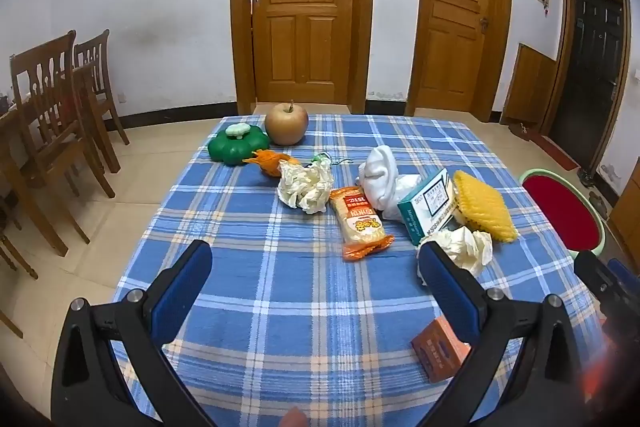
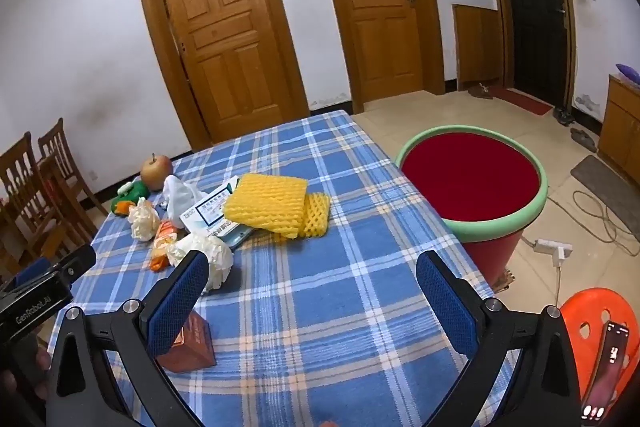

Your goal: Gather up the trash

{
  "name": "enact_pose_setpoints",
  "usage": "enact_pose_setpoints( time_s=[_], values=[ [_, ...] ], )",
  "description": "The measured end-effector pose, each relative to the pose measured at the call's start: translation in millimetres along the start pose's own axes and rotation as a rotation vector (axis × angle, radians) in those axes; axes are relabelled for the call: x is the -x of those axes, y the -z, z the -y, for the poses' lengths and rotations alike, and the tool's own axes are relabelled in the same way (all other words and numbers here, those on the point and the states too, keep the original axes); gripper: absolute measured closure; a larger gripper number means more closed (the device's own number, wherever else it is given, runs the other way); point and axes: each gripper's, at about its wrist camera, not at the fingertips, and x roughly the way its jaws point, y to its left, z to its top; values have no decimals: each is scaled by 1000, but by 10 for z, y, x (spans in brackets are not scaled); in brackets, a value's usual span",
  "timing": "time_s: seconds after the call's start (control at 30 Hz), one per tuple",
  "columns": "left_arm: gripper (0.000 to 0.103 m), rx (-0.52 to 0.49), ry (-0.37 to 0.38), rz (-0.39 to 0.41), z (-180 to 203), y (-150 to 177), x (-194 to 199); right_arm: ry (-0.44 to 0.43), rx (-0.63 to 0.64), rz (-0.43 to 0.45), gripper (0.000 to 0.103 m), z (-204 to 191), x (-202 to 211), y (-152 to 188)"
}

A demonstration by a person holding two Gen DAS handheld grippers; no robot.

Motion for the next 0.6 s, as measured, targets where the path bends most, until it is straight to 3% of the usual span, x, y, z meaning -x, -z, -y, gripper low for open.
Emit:
enact_pose_setpoints(
  time_s=[0.6],
  values=[
    [2,0,-20,7,-30,-2,11,-6,-7,-12,0,1,-7,26]
  ],
)
